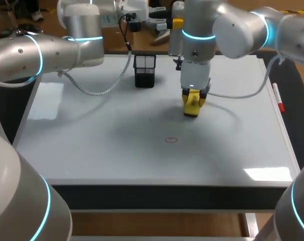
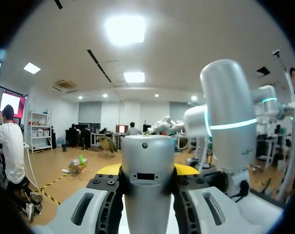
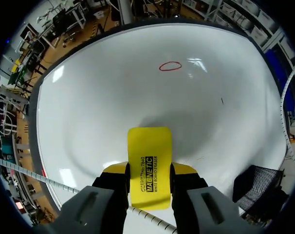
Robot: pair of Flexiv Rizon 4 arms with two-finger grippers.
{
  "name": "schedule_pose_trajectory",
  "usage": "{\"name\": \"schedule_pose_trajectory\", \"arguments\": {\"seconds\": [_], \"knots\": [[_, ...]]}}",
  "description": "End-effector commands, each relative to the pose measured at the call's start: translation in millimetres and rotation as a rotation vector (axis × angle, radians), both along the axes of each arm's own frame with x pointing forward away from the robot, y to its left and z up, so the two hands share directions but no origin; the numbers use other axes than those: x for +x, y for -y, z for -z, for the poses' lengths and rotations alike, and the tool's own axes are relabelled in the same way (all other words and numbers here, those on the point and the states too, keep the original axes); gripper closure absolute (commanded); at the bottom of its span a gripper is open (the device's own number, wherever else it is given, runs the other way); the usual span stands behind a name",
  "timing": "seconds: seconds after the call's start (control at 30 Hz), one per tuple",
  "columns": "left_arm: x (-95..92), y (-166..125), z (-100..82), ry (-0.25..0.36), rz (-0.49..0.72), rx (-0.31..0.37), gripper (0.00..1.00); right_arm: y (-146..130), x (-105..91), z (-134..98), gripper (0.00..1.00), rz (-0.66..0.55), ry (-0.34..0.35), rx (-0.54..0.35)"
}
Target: Pick up the inspection probe, press it on each red-marked spot on the whiteboard one by one, put down the probe, pick up the eraser, and wipe off all the red marks.
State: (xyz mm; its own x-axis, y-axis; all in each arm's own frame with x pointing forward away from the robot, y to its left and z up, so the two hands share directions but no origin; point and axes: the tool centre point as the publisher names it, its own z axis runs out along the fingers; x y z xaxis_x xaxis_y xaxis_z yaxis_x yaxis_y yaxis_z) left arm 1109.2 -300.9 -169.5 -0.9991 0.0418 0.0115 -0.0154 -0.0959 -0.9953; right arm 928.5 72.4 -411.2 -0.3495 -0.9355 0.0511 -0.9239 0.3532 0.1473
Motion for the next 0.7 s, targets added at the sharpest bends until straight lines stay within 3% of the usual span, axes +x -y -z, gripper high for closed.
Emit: {"name": "schedule_pose_trajectory", "arguments": {"seconds": [0.03,0.7], "knots": [[0.6,-0.1,-2.0,-0.001,0.002,0.003,1.00,26.3,-14.8,-20.8,1.00,0.039,0.038,0.005],[0.6,-0.1,-2.0,-0.001,0.002,0.003,1.00,109.5,-58.5,-41.1,1.00,0.295,0.075,-0.020]]}}
